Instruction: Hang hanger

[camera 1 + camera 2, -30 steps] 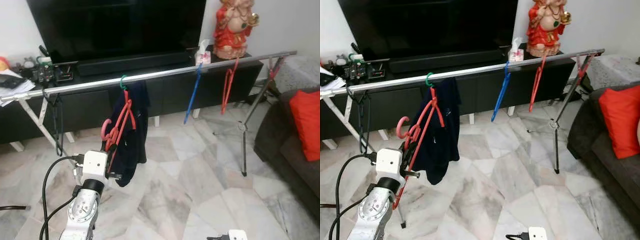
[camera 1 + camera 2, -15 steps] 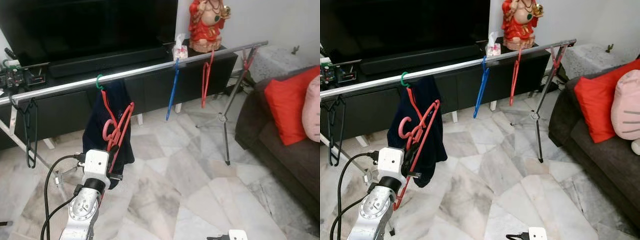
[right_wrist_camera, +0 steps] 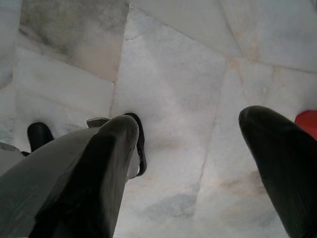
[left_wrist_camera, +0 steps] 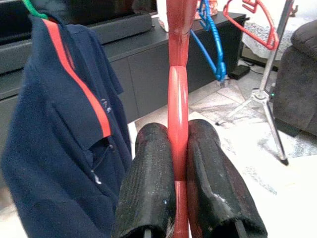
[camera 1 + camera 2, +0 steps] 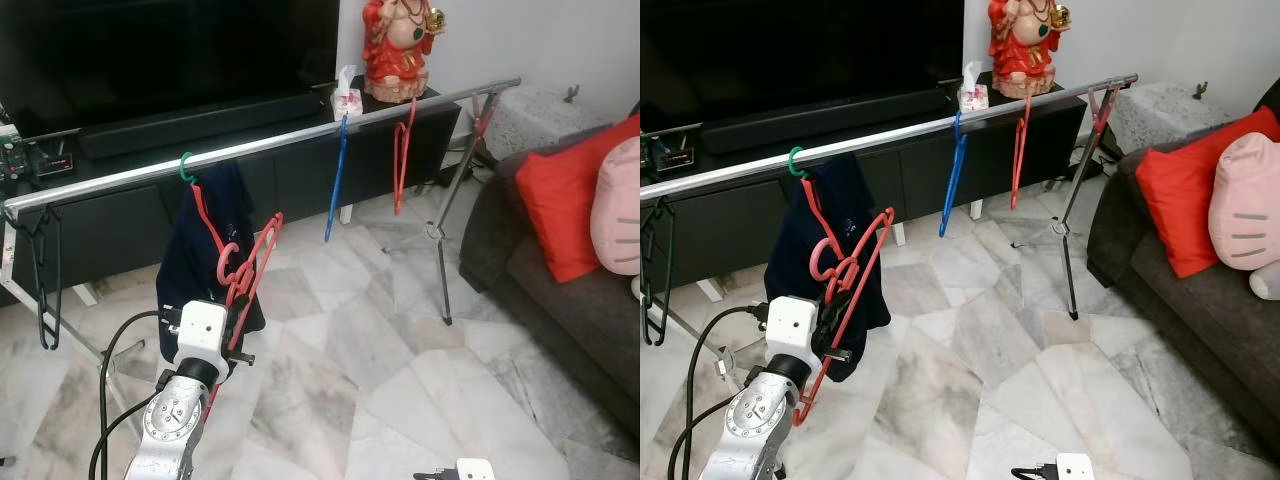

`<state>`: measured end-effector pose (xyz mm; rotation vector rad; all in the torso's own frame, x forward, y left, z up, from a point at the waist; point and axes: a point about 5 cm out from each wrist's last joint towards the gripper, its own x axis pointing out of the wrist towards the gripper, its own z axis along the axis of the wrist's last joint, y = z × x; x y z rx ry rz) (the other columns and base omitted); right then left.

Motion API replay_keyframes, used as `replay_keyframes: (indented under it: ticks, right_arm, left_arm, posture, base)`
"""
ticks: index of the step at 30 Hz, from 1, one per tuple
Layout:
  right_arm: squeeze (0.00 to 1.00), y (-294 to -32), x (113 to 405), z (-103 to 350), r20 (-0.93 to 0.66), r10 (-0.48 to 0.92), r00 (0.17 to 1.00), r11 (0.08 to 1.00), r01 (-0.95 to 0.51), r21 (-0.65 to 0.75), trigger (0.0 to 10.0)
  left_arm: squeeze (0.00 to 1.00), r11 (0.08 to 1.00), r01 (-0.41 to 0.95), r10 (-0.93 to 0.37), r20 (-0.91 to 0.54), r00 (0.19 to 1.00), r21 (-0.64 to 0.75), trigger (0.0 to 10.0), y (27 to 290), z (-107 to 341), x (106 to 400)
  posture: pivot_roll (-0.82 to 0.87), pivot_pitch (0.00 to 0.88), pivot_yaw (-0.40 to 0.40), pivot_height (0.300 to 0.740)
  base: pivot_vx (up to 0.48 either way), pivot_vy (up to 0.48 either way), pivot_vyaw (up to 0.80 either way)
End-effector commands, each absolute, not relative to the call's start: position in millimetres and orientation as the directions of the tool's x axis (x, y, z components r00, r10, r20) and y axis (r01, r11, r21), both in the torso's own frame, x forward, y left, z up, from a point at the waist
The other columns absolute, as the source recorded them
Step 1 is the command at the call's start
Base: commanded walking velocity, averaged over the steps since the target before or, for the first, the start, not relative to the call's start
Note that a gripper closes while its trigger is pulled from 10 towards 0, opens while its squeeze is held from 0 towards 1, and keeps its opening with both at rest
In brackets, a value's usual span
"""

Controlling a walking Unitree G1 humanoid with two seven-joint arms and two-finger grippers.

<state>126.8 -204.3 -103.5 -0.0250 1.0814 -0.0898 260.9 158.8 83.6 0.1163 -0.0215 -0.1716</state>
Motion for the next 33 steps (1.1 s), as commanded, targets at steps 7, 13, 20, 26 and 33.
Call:
replay_keyframes:
  ticks: [7, 13, 20, 26, 33]
  right_arm:
    - [0.0, -203.2, 126.5, -103.8, -0.881, -0.08, 0.466, 0.997, 0.055, -0.061, 10.0]
    - [0.0, -203.1, 126.5, -103.8, -0.882, -0.078, 0.466, 0.997, 0.051, -0.061, 10.0]
    - [0.0, -202.5, 126.8, -103.7, -0.88, -0.076, 0.469, 0.997, 0.054, -0.057, 10.0]
    - [0.0, -202.1, 127.7, -103.4, -0.877, -0.074, 0.474, 0.997, 0.058, -0.053, 10.0]
    - [0.0, -202.1, 127.9, -103.3, -0.877, -0.074, 0.475, 0.997, 0.055, -0.054, 10.0]
  left_arm:
    - [0.0, 0.974, 0.189, -0.194, 0.03, 0.981, 0.125, 10.0, 156.5, 91.7, 263.7]
    - [0.0, 0.97, 0.201, -0.208, 0.036, 0.978, 0.133, 10.0, 154.3, 94.6, 264.2]
    - [0.0, 0.97, 0.209, -0.215, 0.038, 0.976, 0.128, 10.0, 152.3, 96.4, 265.6]
    - [0.0, 0.969, 0.216, -0.222, 0.038, 0.974, 0.12, 10.0, 147.5, 99.9, 268.1]
    - [0.0, 0.969, 0.214, -0.216, 0.007, 0.976, 0.127, 10.0, 145.8, 97.0, 267.5]
  posture:
    - [-0.05, 0.0, -0.015, 0.74]
    - [-0.05, 0.0, -0.016, 0.74]
    - [-0.05, 0.0, -0.014, 0.74]
    - [-0.05, 0.0, -0.014, 0.74]
    - [-0.05, 0.0, -0.014, 0.74]
  base:
    - [0.0, 0.271, -0.79]
    - [0.0, 0.0, -0.79]
    - [0.0, 0.0, -0.51]
    - [0.0, 0.0, 0.0]
    - [0.0, 0.0, 0.0]
